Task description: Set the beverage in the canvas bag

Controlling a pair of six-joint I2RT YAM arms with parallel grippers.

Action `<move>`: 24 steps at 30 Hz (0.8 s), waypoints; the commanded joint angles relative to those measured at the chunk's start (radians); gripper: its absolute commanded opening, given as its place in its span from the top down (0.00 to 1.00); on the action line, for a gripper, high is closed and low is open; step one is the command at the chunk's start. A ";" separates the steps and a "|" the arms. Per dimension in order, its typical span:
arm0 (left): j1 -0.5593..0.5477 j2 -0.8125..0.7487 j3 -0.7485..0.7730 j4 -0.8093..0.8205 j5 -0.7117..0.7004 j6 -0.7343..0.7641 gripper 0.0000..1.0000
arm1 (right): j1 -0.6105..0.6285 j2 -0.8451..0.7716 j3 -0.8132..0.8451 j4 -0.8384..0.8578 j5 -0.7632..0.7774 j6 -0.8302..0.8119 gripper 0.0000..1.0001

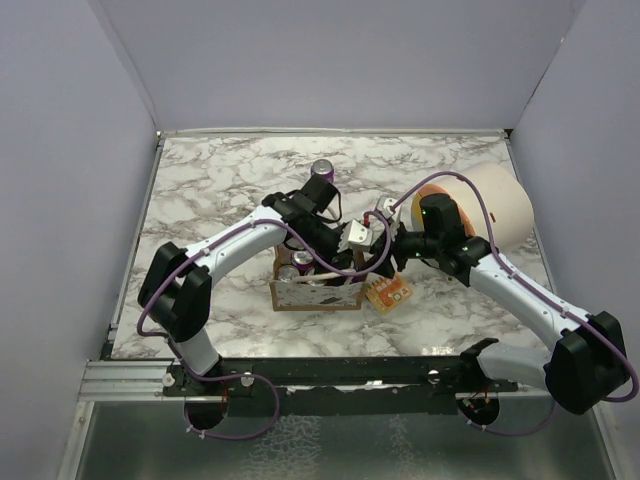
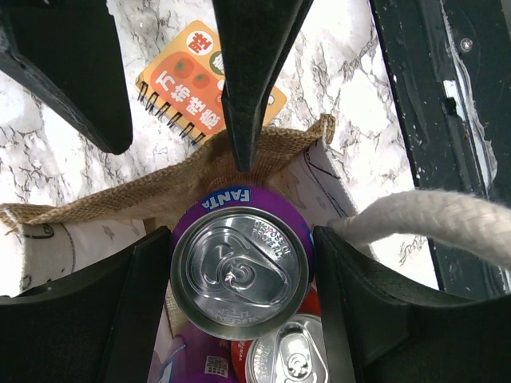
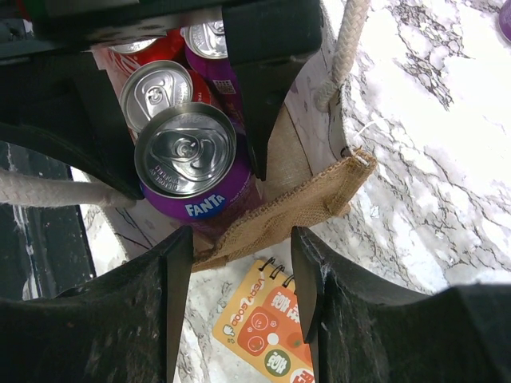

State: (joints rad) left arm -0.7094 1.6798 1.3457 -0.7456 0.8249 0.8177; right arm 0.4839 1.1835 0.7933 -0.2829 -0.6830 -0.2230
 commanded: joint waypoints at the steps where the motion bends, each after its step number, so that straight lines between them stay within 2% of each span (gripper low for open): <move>1: -0.009 0.001 -0.035 -0.004 0.065 0.052 0.95 | -0.007 -0.008 -0.024 -0.002 -0.011 -0.026 0.49; 16: -0.018 0.065 -0.061 0.001 0.084 0.061 0.69 | -0.011 -0.011 -0.034 0.002 -0.013 -0.030 0.49; 24: -0.020 0.054 -0.077 0.019 0.089 0.050 0.45 | -0.013 -0.011 -0.038 0.004 -0.014 -0.035 0.49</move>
State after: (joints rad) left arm -0.7151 1.7420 1.2858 -0.6956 0.8349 0.8722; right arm 0.4778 1.1835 0.7834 -0.2619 -0.6983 -0.2310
